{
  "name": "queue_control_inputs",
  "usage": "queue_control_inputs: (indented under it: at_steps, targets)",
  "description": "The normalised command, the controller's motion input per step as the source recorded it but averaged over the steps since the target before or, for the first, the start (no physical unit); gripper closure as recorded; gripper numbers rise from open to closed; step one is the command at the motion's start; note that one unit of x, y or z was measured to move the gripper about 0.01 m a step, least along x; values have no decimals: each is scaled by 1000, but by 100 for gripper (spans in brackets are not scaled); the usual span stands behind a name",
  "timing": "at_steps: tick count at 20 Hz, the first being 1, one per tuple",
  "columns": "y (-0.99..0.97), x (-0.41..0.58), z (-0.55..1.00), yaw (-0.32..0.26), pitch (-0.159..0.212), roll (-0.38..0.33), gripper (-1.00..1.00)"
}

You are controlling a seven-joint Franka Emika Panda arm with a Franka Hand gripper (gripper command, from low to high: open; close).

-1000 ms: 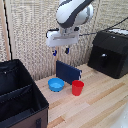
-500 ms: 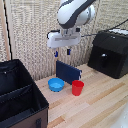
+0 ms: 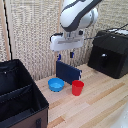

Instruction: Please find the red cup among the items before you. Carefully move your gripper towards it and gently hold it. Locate the front section of the organizer in front of you. Transfer the red cup above the front section and let go, placing it within that section.

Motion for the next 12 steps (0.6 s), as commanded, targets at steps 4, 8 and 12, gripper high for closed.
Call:
queue_control_inputs:
  at_steps: [4,8,12]
  targets:
    - [-371,-289,-187,0,13,22,-100]
    - [-431,-226,-208,0,5,34,-100]
    - [-483,-193,-229,0,0,46,-100]
